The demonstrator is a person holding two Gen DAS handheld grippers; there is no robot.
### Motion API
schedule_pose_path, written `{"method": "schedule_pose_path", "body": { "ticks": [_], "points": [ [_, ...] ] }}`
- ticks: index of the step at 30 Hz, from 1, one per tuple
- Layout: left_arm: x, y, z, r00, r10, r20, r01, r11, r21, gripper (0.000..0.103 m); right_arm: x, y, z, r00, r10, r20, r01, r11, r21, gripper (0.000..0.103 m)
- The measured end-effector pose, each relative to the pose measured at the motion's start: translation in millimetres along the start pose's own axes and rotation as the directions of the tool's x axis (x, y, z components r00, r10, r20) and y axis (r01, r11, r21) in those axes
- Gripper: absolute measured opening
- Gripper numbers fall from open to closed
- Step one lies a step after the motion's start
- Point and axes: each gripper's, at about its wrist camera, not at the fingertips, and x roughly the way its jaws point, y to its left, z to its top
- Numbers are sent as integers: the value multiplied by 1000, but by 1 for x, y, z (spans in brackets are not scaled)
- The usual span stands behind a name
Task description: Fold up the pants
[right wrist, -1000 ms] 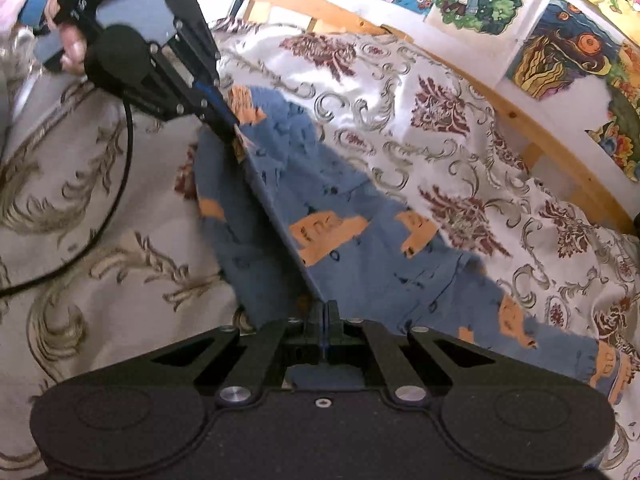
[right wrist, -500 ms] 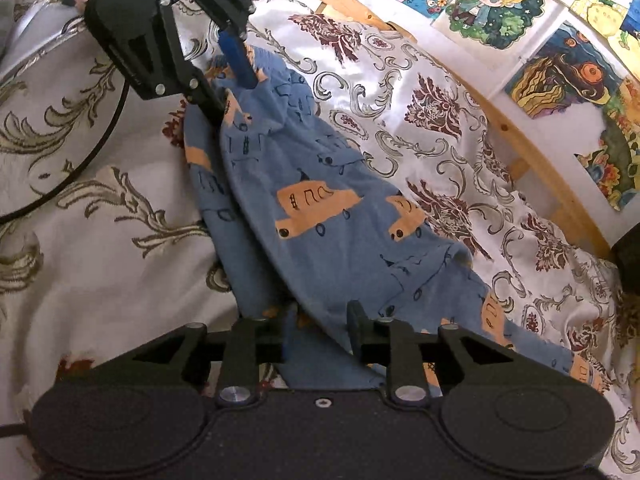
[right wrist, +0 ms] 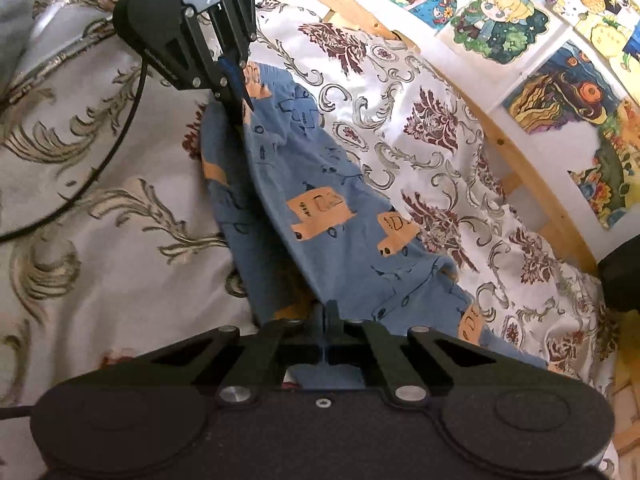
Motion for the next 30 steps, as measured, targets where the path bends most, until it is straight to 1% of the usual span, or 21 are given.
{"method": "schedule_pose_path", "body": {
  "ticks": [3, 6, 11, 12, 13, 14, 15, 16, 17, 18, 19, 20, 21, 22, 24, 26, 27, 29, 30],
  "points": [
    [1, -3, -2, 1000, 3, -17, -3, 1000, 22, 2, -3, 10, 0, 1000, 20, -12, -21, 1000, -18, 0],
    [2, -5, -4, 1000, -4, -30, 4, 1000, 24, 2, 1, 18, -3, 999, 43, -28, -44, 998, -41, 0],
    [9, -8, -4, 998, -9, -59, 11, 999, 32, 2, 11, 18, -7, 996, 70, -48, -71, 997, -6, 1],
    [9, -8, -4, 998, -15, -63, 16, 1000, 20, 4, 11, 15, -7, 995, 79, -54, -78, 997, 10, 10],
    [7, -6, -2, 998, -19, -65, 18, 1000, -3, 10, 9, 9, -5, 994, 90, -61, -88, 995, 37, 30],
    [4, -3, 1, 998, -32, -60, 29, 999, -42, 11, 4, 0, -5, 993, 101, -61, -96, 993, 73, 42],
    [-1, 0, 4, 997, -53, -51, 48, 995, -92, 20, -5, -14, -4, 992, 114, -51, -107, 986, 130, 65],
    [-7, 3, 8, 996, -75, -37, 69, 987, -143, 33, -13, -30, -5, 993, 113, -41, -103, 976, 192, 76],
    [-13, 4, 13, 996, -93, -17, 88, 977, -192, 40, -20, -47, -6, 993, 110, -41, -96, 961, 259, 79],
    [-18, 3, 20, 994, -104, 10, 104, 966, -235, 52, -28, -66, -10, 993, 114, -42, -93, 938, 334, 81],
    [-23, 0, 28, 993, -111, 38, 118, 956, -268, 57, -37, -88, -17, 992, 122, -38, -96, 905, 414, 88],
    [-26, -6, 38, 991, -119, 64, 133, 948, -290, 58, -44, -109, -27, 991, 126, -36, -92, 864, 495, 93],
    [-27, -14, 49, 989, -121, 86, 141, 943, -300, 60, -50, -128, -40, 991, 126, -37, -82, 819, 568, 100],
    [-26, -23, 61, 988, -113, 103, 140, 941, -309, 64, -55, -145, -52, 991, 127, -36, -76, 774, 629, 101],
    [-18, -45, 90, 985, -112, 128, 147, 941, -304, 67, -65, -177, -82, 989, 145, -27, -78, 671, 737, 102],
    [-5, -69, 123, 987, -82, 141, 122, 945, -304, 69, -71, -200, -110, 990, 138, -33, -53, 579, 814, 102],
    [3, -81, 138, 988, -63, 142, 104, 948, -300, 69, -74, -210, -122, 991, 128, -38, -38, 539, 841, 102],
    [22, -102, 167, 992, -1, 127, 40, 951, -308, 69, -76, -225, -143, 993, 112, -33, -23, 468, 884, 102],
    [34, -111, 182, 993, 27, 111, 9, 949, -315, 69, -76, -232, -151, 994, 109, -28, -24, 444, 896, 102]
  ]
}}
